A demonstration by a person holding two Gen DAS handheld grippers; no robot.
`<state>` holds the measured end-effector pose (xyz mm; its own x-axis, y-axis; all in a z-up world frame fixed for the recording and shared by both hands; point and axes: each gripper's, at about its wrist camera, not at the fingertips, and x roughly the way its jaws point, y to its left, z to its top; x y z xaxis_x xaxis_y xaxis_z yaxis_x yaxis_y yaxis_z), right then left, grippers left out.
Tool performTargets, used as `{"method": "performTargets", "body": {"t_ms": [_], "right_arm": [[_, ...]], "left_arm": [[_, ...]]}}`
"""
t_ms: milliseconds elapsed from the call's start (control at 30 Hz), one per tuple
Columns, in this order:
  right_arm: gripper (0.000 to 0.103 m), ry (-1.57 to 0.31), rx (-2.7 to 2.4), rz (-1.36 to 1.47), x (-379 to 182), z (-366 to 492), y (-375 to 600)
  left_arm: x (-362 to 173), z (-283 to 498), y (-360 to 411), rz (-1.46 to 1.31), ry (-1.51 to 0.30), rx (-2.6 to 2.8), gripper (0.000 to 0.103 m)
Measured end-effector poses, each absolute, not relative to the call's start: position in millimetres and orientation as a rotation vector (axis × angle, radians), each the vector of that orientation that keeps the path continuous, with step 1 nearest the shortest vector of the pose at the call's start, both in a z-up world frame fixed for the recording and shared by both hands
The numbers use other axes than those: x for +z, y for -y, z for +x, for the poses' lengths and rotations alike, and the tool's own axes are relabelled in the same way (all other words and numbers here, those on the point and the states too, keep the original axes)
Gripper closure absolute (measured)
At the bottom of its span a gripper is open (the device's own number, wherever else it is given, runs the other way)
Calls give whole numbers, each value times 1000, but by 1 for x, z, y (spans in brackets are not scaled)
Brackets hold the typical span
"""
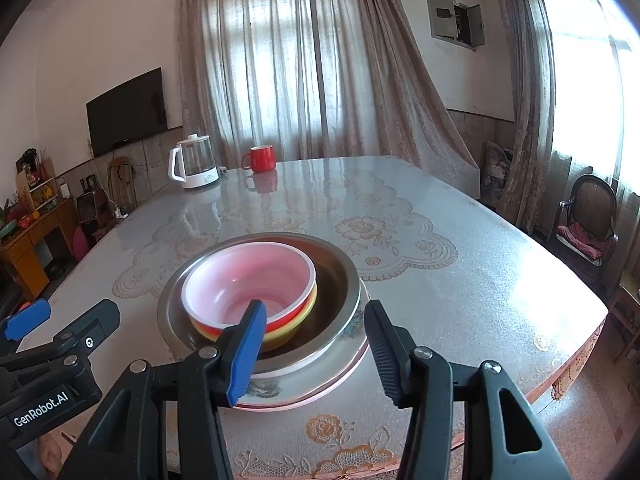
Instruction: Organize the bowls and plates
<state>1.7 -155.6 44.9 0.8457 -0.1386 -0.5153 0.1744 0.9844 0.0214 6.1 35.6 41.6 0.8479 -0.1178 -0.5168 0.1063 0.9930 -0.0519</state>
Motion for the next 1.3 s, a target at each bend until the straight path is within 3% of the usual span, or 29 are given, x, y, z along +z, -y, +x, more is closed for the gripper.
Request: {"method": "performTargets", "body": {"t_ms": [1300], "right_arm": [[52,-542,-154,74,46,6,155]], "left_arm": [[40,10,-35,-21,-554,-124,0]]}}
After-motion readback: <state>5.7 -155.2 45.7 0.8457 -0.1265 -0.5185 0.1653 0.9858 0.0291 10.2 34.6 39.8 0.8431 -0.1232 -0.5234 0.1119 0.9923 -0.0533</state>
